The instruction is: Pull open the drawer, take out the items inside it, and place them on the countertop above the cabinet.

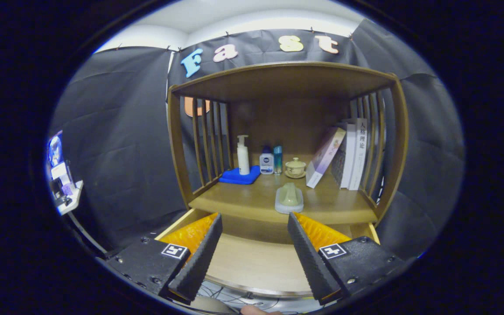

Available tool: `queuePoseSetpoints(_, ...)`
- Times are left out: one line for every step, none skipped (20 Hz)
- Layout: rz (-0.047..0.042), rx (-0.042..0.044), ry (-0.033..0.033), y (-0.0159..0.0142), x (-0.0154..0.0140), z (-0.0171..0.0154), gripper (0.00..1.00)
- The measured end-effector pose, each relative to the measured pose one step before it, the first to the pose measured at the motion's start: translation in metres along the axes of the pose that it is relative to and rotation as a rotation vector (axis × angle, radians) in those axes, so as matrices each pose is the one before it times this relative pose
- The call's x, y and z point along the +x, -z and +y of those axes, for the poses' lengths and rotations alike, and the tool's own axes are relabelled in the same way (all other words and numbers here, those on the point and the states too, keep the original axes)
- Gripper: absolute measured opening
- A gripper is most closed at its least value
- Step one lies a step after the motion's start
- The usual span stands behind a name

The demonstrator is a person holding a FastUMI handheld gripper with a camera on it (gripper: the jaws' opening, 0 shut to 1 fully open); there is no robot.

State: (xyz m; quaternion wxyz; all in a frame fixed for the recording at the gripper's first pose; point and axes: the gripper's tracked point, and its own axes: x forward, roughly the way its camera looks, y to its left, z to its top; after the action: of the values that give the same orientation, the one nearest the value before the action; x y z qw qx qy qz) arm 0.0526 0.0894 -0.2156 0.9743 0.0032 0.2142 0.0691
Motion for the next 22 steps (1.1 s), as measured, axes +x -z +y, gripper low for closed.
queuePoseSetpoints(-0.00838, -0.00696, 0.01119, 0.00946, -0.00492, -0.00017, 0.95)
queuePoseSetpoints(-0.00462, -0.00417, 0.00732, 0.00928, -0.00497, 0.0017, 0.95)
queuePoseSetpoints(-0.00321, -0.00614, 0.00352, 0.01025, -0.00556, 0.00478, 0.95)
queuePoseSetpoints(0.00133, -0.0075, 0.00493, 0.01093, -0.00435, 0.00262, 0.95)
queuePoseSetpoints(0.00394, -0.00395, 0.01137, 0.01188, -0.00284, 0.00206, 0.95)
queuePoseSetpoints(0.00884, -0.00304, 0.00591, 0.01284, -0.00392, 0.00366, 0.95)
queuePoseSetpoints(0.008, 0.00399, -0.00048, 0.01319, -0.00401, 0.00533, 0.95)
queuePoseSetpoints(0.00094, 0.00777, -0.01258, 0.01171, -0.00422, 0.00655, 0.95)
queuePoseSetpoints(-0.00346, 0.00828, -0.00498, 0.01058, -0.00228, 0.00369, 0.95)
queuePoseSetpoints(0.00727, 0.00527, 0.00905, 0.01192, -0.00218, 0.0001, 0.95)
queuePoseSetpoints(0.00203, 0.00531, 0.0031, 0.00992, -0.00182, 0.0008, 0.95)
queuePoseSetpoints(0.0156, 0.00412, 0.01012, 0.00928, -0.00151, -0.00079, 0.95)
queuePoseSetpoints(0.01587, 0.00418, 0.00333, 0.00951, -0.00158, -0.0002, 0.95)
queuePoseSetpoints(0.02262, 0.00615, 0.01053, 0.00985, -0.00218, -0.00141, 0.95)
queuePoseSetpoints(0.01581, 0.01014, 0.00539, 0.00911, -0.00133, -0.00103, 0.95)
queuePoseSetpoints(0.00862, 0.0064, 0.0053, 0.0066, 0.00024, -0.0001, 0.95)
queuePoseSetpoints(0.01455, -0.0059, 0.00429, 0.00787, 0.0017, -0.00078, 0.95)
queuePoseSetpoints(0.00994, -0.00872, 0.01306, 0.00571, 0.0018, -0.00285, 0.95)
queuePoseSetpoints(0.00526, -0.00158, 0.01005, 0.00399, 0.00297, -0.00188, 0.95)
queuePoseSetpoints(0.00489, 0.00536, 0.00709, 0.00268, 0.00285, -0.00049, 0.95)
queuePoseSetpoints(0.00853, 0.00932, 0.00298, 0.00349, 0.00461, 0.00066, 0.95)
queuePoseSetpoints(0.01902, 0.00793, 0.00291, 0.00435, 0.00482, 0.00044, 0.95)
